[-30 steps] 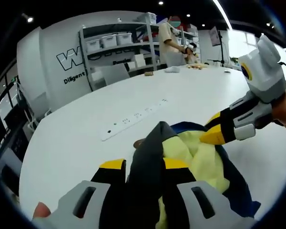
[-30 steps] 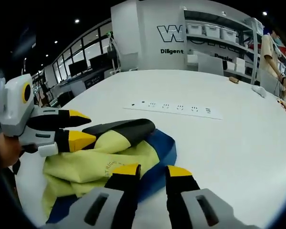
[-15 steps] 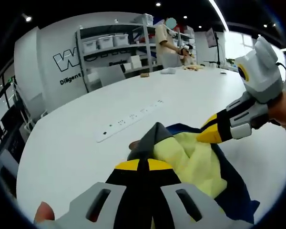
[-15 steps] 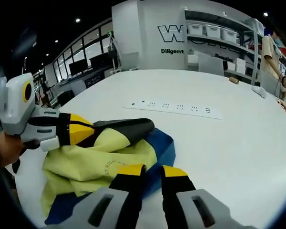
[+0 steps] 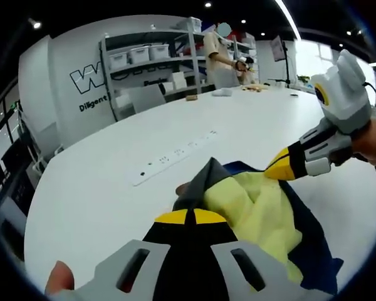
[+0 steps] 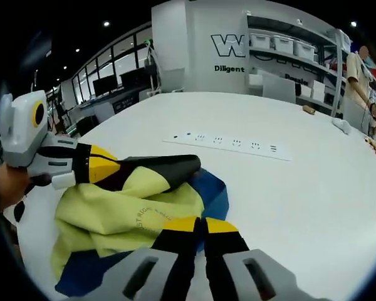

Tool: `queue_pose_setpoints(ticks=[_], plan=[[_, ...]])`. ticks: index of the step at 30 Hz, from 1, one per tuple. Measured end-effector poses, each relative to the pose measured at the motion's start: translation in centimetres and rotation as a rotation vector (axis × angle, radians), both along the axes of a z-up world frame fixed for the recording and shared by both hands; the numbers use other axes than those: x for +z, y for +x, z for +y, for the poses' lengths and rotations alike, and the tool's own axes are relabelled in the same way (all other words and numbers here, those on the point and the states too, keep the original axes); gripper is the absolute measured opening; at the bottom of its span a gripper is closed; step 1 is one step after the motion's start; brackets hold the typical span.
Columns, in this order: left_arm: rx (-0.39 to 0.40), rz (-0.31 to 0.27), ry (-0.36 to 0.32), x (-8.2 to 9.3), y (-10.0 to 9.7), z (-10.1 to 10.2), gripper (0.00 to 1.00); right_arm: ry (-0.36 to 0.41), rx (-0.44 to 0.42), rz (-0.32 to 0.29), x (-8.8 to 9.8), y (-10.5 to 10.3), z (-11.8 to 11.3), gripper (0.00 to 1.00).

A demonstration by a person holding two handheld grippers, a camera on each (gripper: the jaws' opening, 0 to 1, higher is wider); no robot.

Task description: Fold the garment on the visible template until the final outline fits inside the template.

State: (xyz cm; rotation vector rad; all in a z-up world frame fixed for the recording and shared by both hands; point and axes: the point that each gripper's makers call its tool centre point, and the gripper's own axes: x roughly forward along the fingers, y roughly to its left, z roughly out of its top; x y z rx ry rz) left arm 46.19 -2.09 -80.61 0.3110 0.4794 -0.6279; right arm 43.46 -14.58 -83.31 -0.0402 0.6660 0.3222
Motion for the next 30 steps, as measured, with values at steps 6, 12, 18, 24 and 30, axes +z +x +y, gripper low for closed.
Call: queue_pose_setpoints(ticks=[6,12,18,24,30], plan=[[0.013,-0.004,0.006,0.3,0.2,0.7,0.00,0.015,-0.017,-0.007,0.6,0.0,-0.8,0.00],[0.018,-0.001,0.010,0.3,0.2,1.2,0.00,-0.001,-0.022,-0.004,0.6,0.0,-1.5,0.00],[0.027,-0.002,0.020,0.5,0.4,2.2,0.00,-0.009,-0.032,-0.008,0.9,0.3,-2.4,0.00],[0.044,0.000,0.032,0.5,0.9,3.9,0.00,-0.022,-0.048,-0.015,1.2,0.5,-3.6,0.00],[0.066,0.005,0.044,0.2,1.3,5.4,0.00,-0.029,-0.066,-0.016,1.2,0.7,-4.7,0.00]])
